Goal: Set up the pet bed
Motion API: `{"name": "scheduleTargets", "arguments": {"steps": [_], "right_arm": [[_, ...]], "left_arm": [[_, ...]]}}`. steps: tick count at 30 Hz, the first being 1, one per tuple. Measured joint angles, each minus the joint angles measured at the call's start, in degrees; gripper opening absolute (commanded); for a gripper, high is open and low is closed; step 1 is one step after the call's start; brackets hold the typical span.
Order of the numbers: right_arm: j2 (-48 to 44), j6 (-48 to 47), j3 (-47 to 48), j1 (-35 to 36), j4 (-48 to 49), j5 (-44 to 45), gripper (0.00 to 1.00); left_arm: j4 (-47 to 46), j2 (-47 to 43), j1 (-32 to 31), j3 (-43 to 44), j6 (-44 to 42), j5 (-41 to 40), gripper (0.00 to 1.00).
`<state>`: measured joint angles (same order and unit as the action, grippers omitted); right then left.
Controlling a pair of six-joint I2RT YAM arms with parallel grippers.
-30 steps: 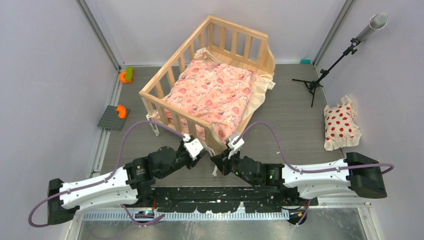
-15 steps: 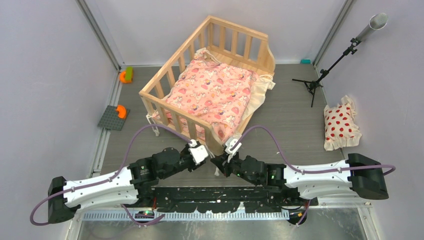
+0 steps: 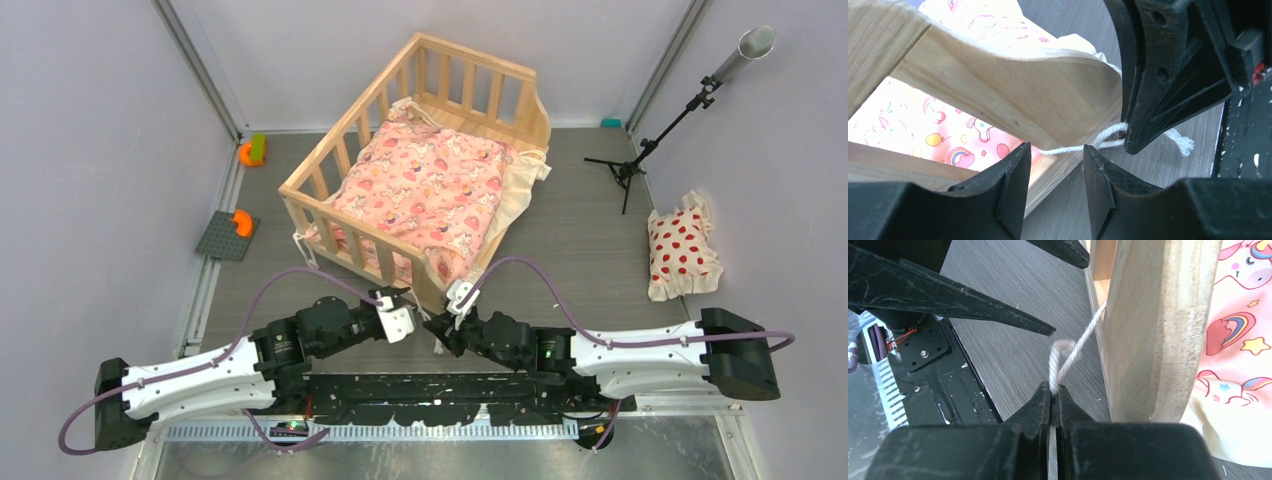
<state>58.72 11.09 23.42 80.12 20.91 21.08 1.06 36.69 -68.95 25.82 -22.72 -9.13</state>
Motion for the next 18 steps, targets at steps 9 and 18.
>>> {"name": "scheduleTargets", "arguments": {"steps": [9,18], "right_arm": [[-1.25,-1.46,0.02,-0.04,-1.55,-0.98,0.01],[-1.46,-1.97,0.02,-0.04,-2.36,-1.22,0.01]], "left_arm": [[0.04,-0.02,0.0,-1.77,-6.45,3.74,0.41],[0.09,0.24,0.0,-1.84,-6.21,7.13,0.35]]}}
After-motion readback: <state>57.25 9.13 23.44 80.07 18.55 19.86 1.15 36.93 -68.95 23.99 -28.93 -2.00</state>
